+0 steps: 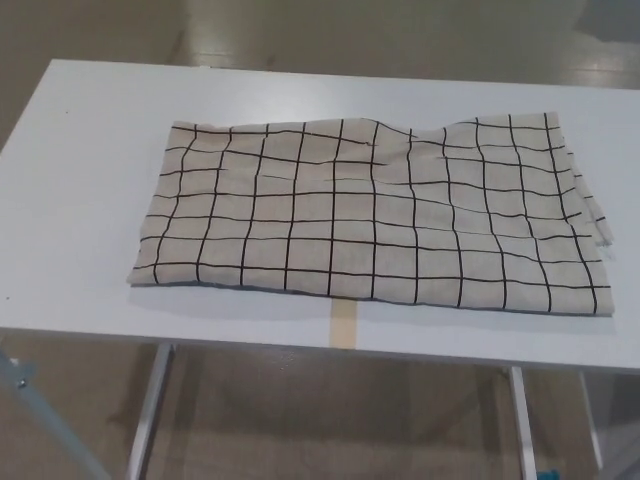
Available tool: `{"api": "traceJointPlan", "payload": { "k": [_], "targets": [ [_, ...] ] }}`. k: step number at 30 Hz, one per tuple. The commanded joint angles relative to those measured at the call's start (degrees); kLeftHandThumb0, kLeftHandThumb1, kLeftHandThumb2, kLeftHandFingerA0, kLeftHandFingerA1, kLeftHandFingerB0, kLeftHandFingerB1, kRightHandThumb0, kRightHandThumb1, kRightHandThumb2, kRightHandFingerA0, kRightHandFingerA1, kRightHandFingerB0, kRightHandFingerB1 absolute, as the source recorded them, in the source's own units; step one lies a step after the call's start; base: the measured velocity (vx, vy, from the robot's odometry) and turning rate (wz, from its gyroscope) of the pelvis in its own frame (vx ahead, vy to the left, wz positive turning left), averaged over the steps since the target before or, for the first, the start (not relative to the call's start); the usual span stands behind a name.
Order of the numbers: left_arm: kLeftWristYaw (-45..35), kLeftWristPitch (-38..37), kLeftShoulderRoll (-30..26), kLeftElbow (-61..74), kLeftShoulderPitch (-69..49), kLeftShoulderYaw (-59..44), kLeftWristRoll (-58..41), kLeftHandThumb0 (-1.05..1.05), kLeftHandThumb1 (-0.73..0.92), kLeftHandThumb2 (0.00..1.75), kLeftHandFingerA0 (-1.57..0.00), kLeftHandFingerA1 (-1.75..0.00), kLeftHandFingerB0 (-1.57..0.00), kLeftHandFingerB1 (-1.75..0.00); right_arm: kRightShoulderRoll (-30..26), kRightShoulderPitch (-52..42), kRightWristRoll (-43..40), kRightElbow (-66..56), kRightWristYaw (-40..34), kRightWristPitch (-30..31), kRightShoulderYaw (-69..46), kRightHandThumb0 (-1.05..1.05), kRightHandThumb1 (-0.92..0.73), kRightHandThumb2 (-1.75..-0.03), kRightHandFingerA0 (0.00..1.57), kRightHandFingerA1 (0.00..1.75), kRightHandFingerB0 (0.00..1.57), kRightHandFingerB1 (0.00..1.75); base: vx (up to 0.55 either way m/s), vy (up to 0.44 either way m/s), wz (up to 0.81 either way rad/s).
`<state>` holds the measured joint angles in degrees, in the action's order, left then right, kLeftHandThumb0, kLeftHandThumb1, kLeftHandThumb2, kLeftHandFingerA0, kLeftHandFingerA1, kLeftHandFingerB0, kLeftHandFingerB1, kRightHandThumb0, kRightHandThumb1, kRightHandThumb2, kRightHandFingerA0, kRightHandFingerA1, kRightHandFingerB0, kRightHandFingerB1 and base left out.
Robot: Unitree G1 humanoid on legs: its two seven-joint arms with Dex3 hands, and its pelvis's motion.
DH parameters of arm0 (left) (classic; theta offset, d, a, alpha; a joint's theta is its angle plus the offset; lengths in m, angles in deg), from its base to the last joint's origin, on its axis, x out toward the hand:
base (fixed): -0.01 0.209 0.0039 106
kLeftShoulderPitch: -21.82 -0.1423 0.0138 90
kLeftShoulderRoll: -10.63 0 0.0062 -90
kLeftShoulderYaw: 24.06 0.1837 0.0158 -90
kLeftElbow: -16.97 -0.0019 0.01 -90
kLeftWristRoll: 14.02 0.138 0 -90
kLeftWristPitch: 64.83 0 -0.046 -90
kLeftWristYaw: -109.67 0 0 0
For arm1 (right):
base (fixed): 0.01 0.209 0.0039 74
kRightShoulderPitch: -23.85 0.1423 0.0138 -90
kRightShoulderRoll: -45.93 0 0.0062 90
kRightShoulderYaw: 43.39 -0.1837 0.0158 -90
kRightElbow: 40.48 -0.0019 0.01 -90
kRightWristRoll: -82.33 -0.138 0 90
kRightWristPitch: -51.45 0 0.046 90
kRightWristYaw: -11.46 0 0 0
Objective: Use the left hand to fold a white towel with checkered patterns in half.
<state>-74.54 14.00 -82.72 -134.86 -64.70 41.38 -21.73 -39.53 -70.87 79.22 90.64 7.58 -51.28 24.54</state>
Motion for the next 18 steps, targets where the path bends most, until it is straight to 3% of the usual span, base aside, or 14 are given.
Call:
{"api": "traceJointPlan", "payload": {
  "k": [1, 6, 7, 11, 12, 14, 15, 16, 18],
  "targets": [
    [-2.5, -3.7, -0.4, -1.9, 0.0, -0.8, -2.0, -0.22, 0.45, 0.59, -0.49, -0.44, -0.5, -0.41, 0.5, -0.1, -2.1, 0.0, -1.0, -2.2, -1.1, -0.26, -0.57, -0.56, 0.52, 0.57, 0.57, 0.46, 0.0, 0.0, 0.0],
    [-4.7, -4.8, -0.1, -0.6, -0.6, -1.1, -2.9, -0.25, 0.46, 0.52, -0.36, -0.36, -0.39, -0.33, 0.8, -0.7, -1.3, -1.1, -1.4, -2.8, -0.6, -0.26, -0.57, -0.56, 0.52, 0.57, 0.58, 0.46, 0.0, 0.0, 0.0],
    [-5.1, -5.1, 0.0, 0.0, -0.6, -1.1, -3.1, -0.34, 0.4, 0.6, -0.3, -0.41, -0.32, -0.37, 0.9, -0.6, -1.2, -1.6, -1.3, -2.8, -0.3, -0.26, -0.57, -0.56, 0.52, 0.57, 0.58, 0.46, 0.0, 0.0, 0.0],
    [-5.3, -5.4, 0.4, 3.5, -0.9, -1.4, -4.1, -0.42, 0.38, 0.61, -0.12, -0.38, -0.21, -0.36, 1.2, -1.5, -0.9, -3.3, -0.4, -3.5, 0.5, -0.27, -0.58, -0.56, 0.52, 0.56, 0.58, 0.46, 0.0, 0.0, 0.0],
    [-4.5, -4.3, 0.9, 7.6, -0.6, -2.1, -5.2, -0.27, 0.32, 0.86, -0.04, -0.53, 0.0, -0.47, 1.5, -1.6, -1.2, -4.6, 0.4, -3.8, 1.0, -0.28, -0.58, -0.56, 0.52, 0.56, 0.57, 0.45, 0.0, 0.0, 0.0],
    [-4.5, -4.3, 0.9, 7.6, -0.6, -2.1, -5.2, -0.27, 0.32, 0.86, -0.04, -0.53, 0.0, -0.47, 1.5, -1.6, -1.2, -4.6, 0.4, -3.8, 1.0, -0.28, -0.58, -0.56, 0.52, 0.56, 0.57, 0.45, 0.0, 0.0, 0.0],
    [-3.6, -3.0, 1.5, 12.5, -1.2, -2.5, -6.0, -0.41, 0.43, 0.56, -0.03, -0.23, -0.19, -0.3, 1.7, -1.6, -1.1, -5.8, 0.7, -3.8, 1.6, -0.28, -0.58, -0.56, 0.52, 0.56, 0.57, 0.45, 0.0, 0.0, 0.0],
    [-3.9, 0.9, 3.0, 23.8, -3.6, -3.6, -9.4, -0.49, 0.31, 0.67, 0.0, -0.14, -0.15, -0.42, 2.5, -2.9, -1.0, -7.9, 1.4, -4.0, 2.6, -0.29, -0.57, -0.56, 0.52, 0.56, 0.58, 0.45, 0.0, 0.0, 0.0],
    [-6.5, 8.8, 3.9, 37.0, -5.8, -4.6, -16.8, -0.48, 0.33, 0.69, 0.0, -0.15, -0.11, -0.43, 3.1, -4.3, -0.4, -8.9, 2.5, -5.5, 4.0, -0.31, -0.57, -0.57, 0.51, 0.54, 0.58, 0.45, 0.0, 0.0, 0.0]
  ]
}}
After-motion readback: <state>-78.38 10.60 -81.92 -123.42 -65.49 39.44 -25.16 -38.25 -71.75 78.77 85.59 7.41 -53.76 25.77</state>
